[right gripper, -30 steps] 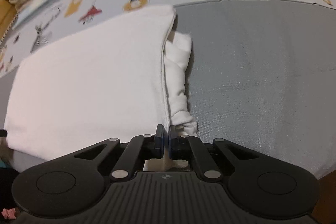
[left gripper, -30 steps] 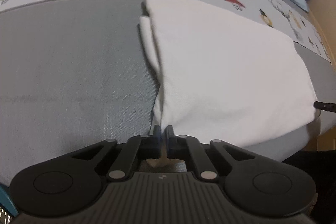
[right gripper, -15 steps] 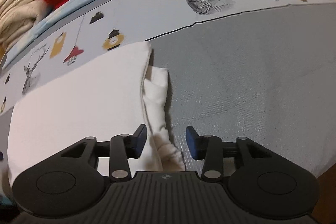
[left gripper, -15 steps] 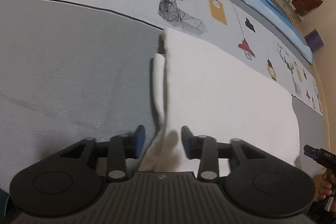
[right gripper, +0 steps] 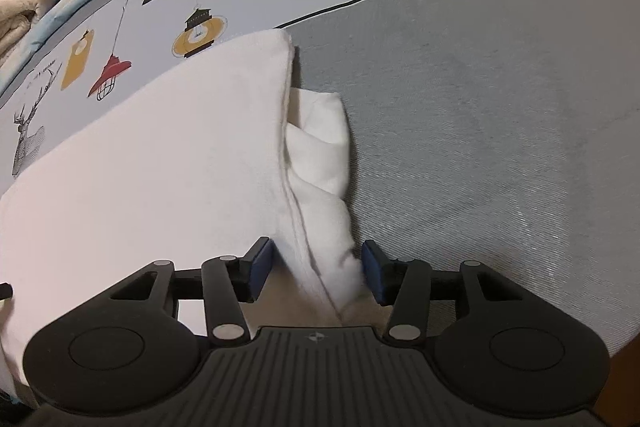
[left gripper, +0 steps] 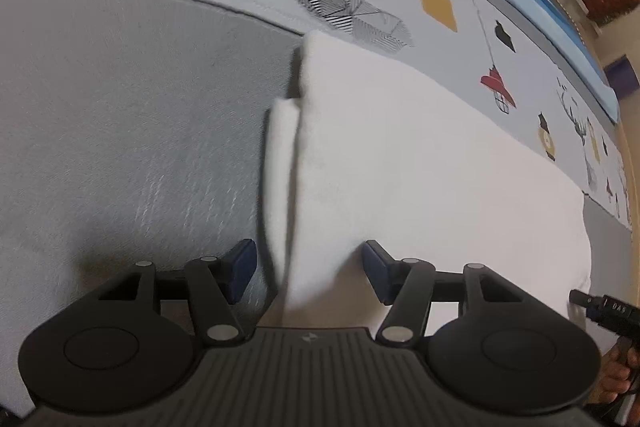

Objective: Fold small clothes

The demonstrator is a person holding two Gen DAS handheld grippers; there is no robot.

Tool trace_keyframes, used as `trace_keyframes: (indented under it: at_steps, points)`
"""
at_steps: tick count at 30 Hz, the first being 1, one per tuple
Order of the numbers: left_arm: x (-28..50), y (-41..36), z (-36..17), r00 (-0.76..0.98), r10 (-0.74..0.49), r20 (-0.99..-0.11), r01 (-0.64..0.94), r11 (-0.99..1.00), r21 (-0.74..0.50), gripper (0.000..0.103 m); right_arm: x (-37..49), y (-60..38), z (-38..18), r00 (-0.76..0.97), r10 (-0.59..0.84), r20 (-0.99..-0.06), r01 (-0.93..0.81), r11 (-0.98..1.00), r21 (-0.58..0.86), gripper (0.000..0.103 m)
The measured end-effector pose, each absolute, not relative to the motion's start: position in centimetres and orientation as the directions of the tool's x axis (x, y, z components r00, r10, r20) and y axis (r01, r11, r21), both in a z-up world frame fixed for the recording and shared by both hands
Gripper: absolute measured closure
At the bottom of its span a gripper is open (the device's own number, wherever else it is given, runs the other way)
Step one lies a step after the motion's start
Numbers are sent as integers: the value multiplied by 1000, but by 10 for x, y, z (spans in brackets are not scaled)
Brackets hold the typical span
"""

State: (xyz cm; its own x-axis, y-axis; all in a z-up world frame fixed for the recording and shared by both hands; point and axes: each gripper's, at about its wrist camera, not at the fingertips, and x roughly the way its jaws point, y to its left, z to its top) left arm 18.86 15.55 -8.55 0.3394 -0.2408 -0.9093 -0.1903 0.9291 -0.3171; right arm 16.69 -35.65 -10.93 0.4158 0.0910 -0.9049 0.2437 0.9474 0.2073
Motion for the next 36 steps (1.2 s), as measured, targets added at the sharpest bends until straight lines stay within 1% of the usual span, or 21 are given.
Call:
trace_keyframes:
  at_steps: [1,2,3,4,6,8,10,12,13,14,15,16,17,19,21,25,27,29,32,33,36]
  points:
    - [191,153,-86,345,-241,-907,-173,933,-314,51,169,-354,-110,417,85,-905,244,949,201,58]
    - [194,151,-87,346,-254,-903,-157,933,-323,71,171,-350,-110,423,82,-902,243,949,200,68]
    - [196,151,-88,350,-262,-899,-149,932,-330,79,172,-348,-109,431,78,-899,244,949,199,73]
    - [198,152,-89,357,-266,-896,-145,931,-334,82,174,-346,-107,443,72,-894,245,949,198,82]
    - [200,156,-86,389,-264,-883,-144,929,-341,89,178,-341,-104,466,61,-883,250,948,197,84]
    - [201,161,-74,458,-235,-857,-136,934,-329,92,183,-337,-100,502,74,-862,257,939,230,86]
    - [201,169,-59,527,-229,-818,-117,934,-338,92,187,-331,-91,563,95,-821,235,934,269,86]
    - [200,179,-48,565,-219,-795,-107,937,-334,91,190,-322,-81,628,87,-773,202,941,270,85]
    - [199,185,-45,576,-210,-790,-118,935,-335,91,193,-318,-79,641,64,-765,201,948,248,81]
    - [197,195,-43,582,-208,-786,-138,927,-348,85,195,-315,-79,637,20,-771,219,954,206,77]
    - [195,206,-43,578,-222,-785,-157,914,-374,75,196,-316,-81,619,-8,-786,239,955,178,75]
    - [192,214,-43,574,-241,-783,-173,899,-403,71,197,-317,-83,593,-28,-805,257,953,157,73]
    - [190,222,-43,568,-262,-780,-189,881,-433,68,196,-319,-84,581,-37,-813,272,951,150,73]
    - [185,236,-45,552,-292,-781,-203,861,-466,67,190,-325,-79,594,-47,-803,295,941,163,73]
    - [182,242,-52,519,-310,-797,-217,854,-473,61,184,-327,-68,630,-47,-775,284,943,174,73]
    - [178,242,-65,444,-327,-834,-231,858,-459,60,163,-332,-35,702,7,-712,186,963,193,73]
    - [176,237,-71,431,-350,-832,-229,849,-476,55,150,-338,-17,737,48,-674,137,966,219,73]
    - [177,232,-76,420,-368,-830,-226,843,-488,52,139,-344,-3,764,82,-640,93,968,234,69]
    - [180,220,-85,392,-357,-848,-229,855,-466,51,120,-354,2,791,86,-606,59,975,215,67]
    - [181,217,-88,383,-356,-852,-231,856,-462,51,115,-357,0,795,85,-601,58,975,214,67]
    - [185,206,-95,368,-333,-868,-230,872,-432,51,112,-368,-11,766,55,-641,121,966,227,67]
